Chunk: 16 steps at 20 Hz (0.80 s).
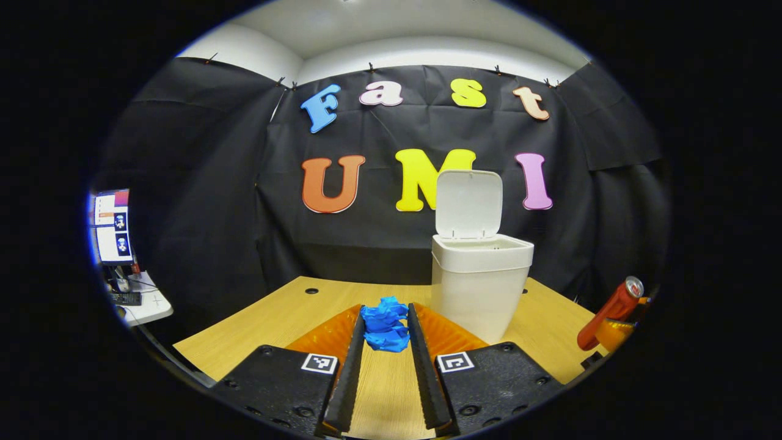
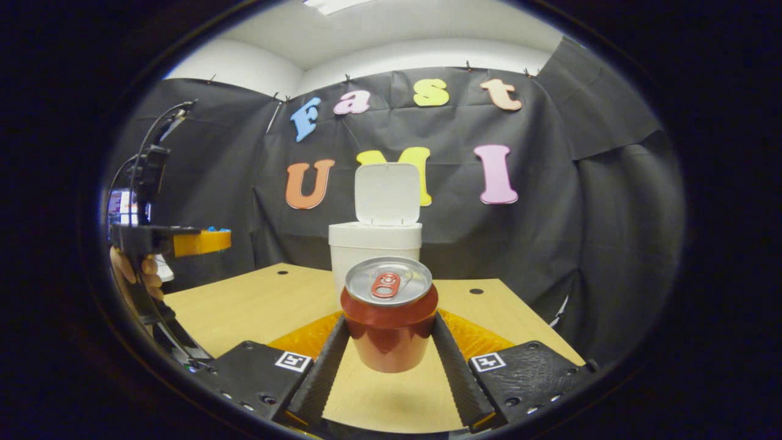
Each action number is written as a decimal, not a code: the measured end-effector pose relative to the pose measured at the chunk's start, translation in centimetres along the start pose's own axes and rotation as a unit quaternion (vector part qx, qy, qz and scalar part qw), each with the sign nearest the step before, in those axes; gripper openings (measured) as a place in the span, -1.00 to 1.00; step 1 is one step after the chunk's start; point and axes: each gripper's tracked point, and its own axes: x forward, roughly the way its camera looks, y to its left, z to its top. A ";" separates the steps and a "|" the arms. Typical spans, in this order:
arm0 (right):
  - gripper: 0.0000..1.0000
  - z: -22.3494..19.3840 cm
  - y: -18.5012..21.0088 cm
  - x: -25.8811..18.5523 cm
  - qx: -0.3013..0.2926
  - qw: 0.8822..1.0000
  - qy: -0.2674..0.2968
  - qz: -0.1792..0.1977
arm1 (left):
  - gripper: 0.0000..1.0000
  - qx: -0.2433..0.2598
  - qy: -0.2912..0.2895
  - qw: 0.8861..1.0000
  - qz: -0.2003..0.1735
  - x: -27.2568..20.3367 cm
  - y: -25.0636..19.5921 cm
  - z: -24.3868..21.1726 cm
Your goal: Press the lid of the desktop garbage bin to open it, pick up the crumpled paper on the desktop and throw it into the bin, then pick up the pop can on the desktop and drop it into the bin, and finally close the garbage bin lid.
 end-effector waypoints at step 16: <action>0.58 -1.8 -1.6 -0.4 0.001 1.000 0.006 0.013 | -0.10 0.003 -0.041 0.994 -0.097 19.7 -11.0 9.5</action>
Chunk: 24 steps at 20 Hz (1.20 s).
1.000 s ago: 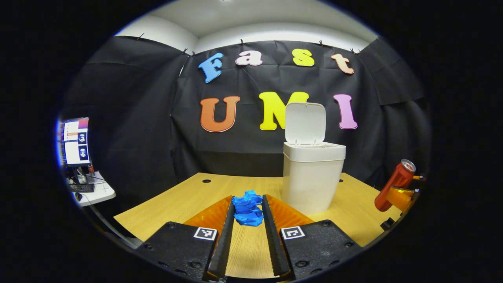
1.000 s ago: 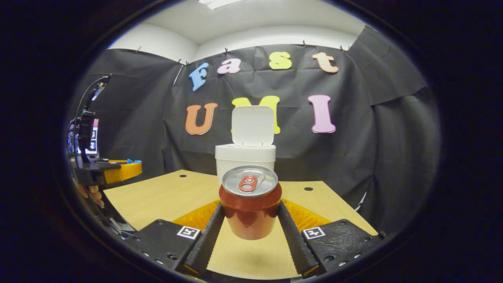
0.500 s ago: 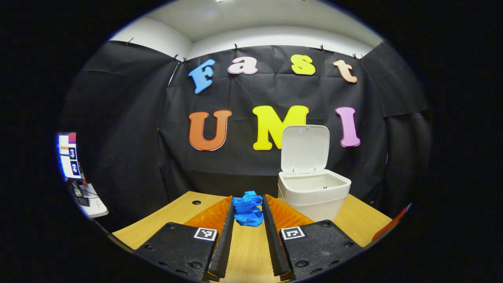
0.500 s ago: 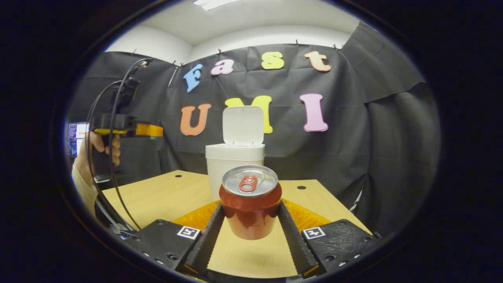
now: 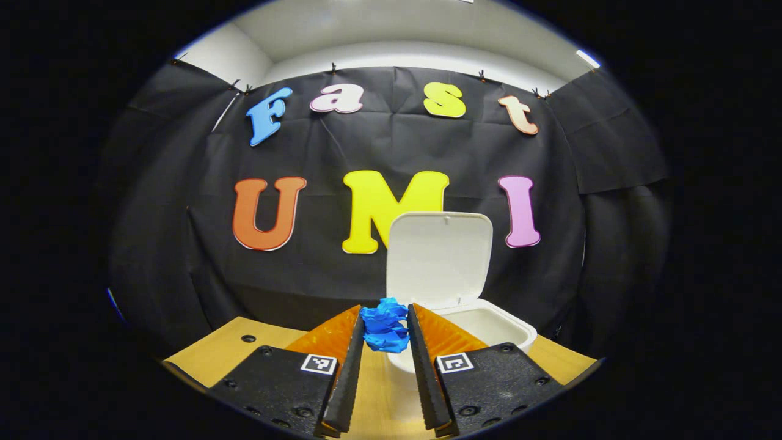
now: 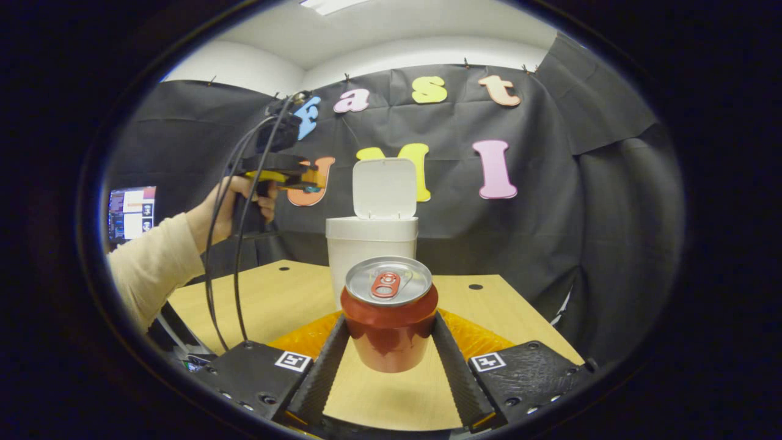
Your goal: Press the lid of the desktop garbage bin to open it, pick up the crumpled paper on the desktop and throw it into the bin, then pick up the pop can on the desktop and drop it into the bin, and finally close the garbage bin lid.
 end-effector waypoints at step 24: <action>0.59 -2.1 -4.1 0.7 0.027 0.999 0.012 -0.034 | 0.92 0.002 0.037 0.997 -0.069 4.0 -11.2 -5.0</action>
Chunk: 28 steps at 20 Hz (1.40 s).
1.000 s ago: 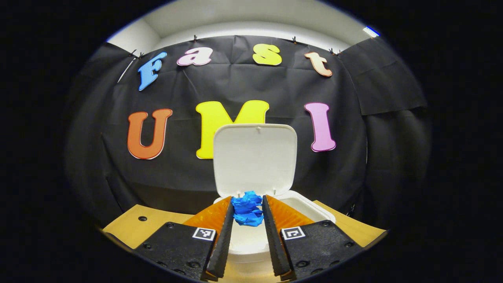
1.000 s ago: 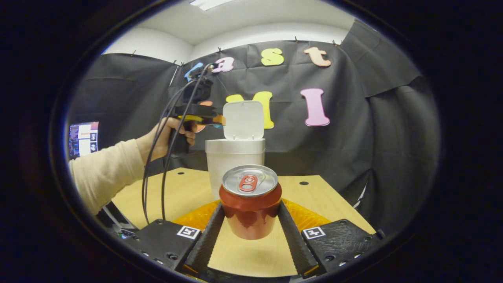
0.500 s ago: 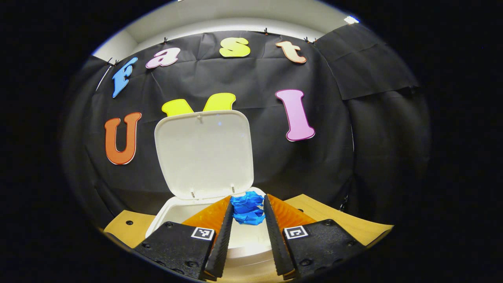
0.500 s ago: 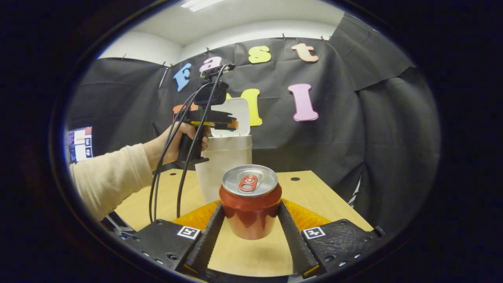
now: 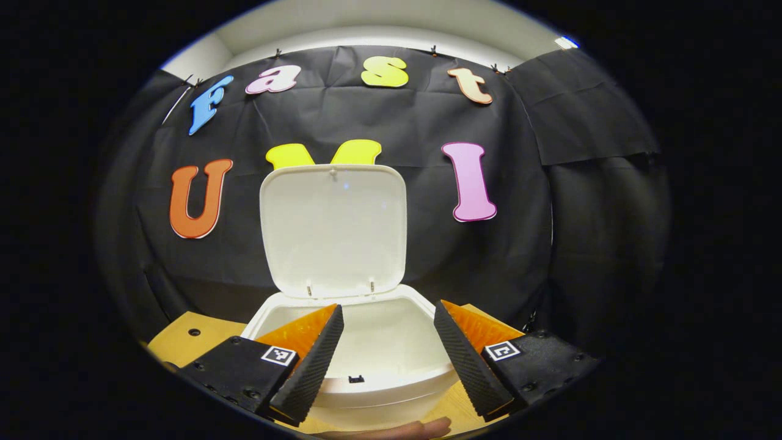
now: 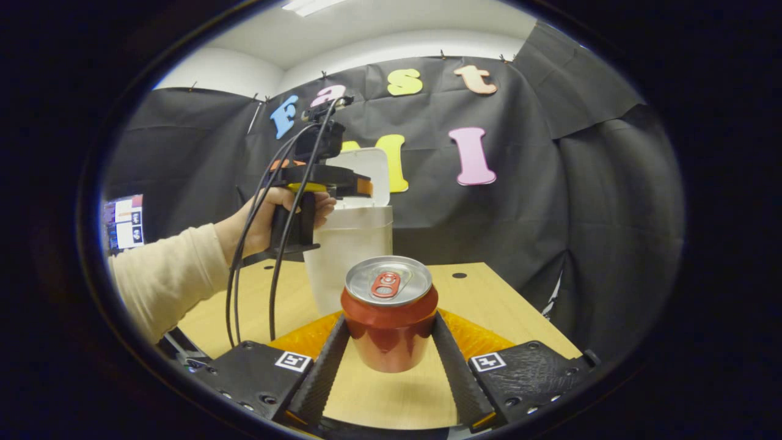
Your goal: Press the lid of the desktop garbage bin to open it, pick up the crumpled paper on the desktop and throw it into the bin, then pick up the pop can on the desktop and drop it into the bin, and finally close the garbage bin lid.
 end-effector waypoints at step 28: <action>0.60 3.3 4.8 0.2 -0.089 0.996 0.003 0.006 | 0.97 -0.012 -0.051 0.984 0.172 -23.4 15.9 -6.7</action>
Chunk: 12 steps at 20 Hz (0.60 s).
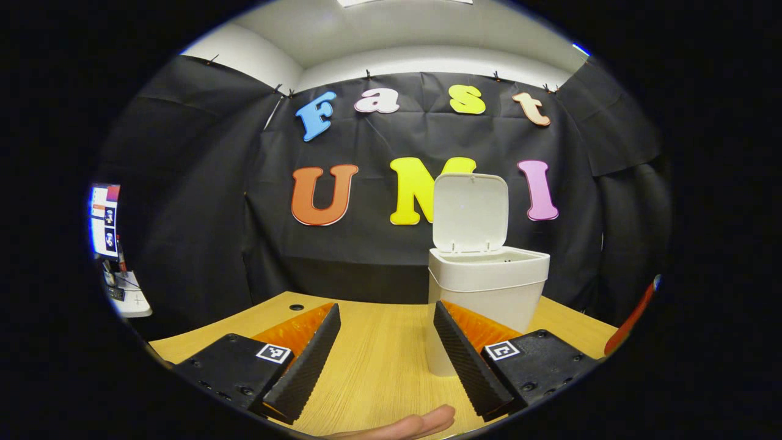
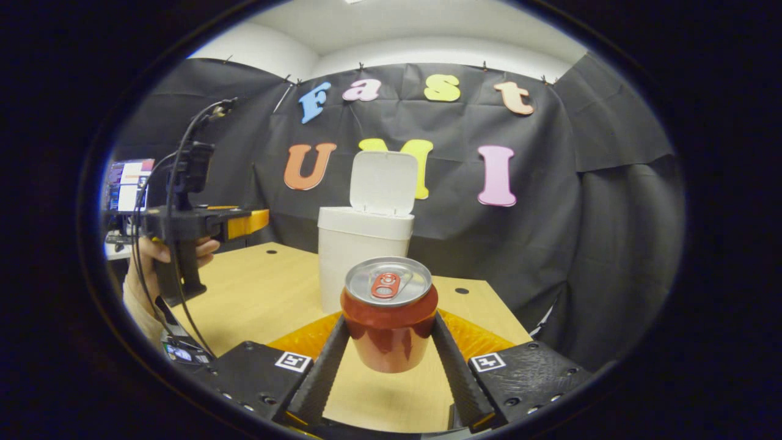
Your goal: Press the lid of the desktop garbage bin to open it, pick up the crumpled paper on the desktop and throw it into the bin, then pick up the pop can on the desktop and drop it into the bin, and finally close the garbage bin lid.
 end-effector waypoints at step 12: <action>0.58 9.1 5.0 2.4 -0.022 0.999 -0.032 0.001 | 0.97 -0.003 -0.013 1.000 0.020 -3.8 6.0 -0.8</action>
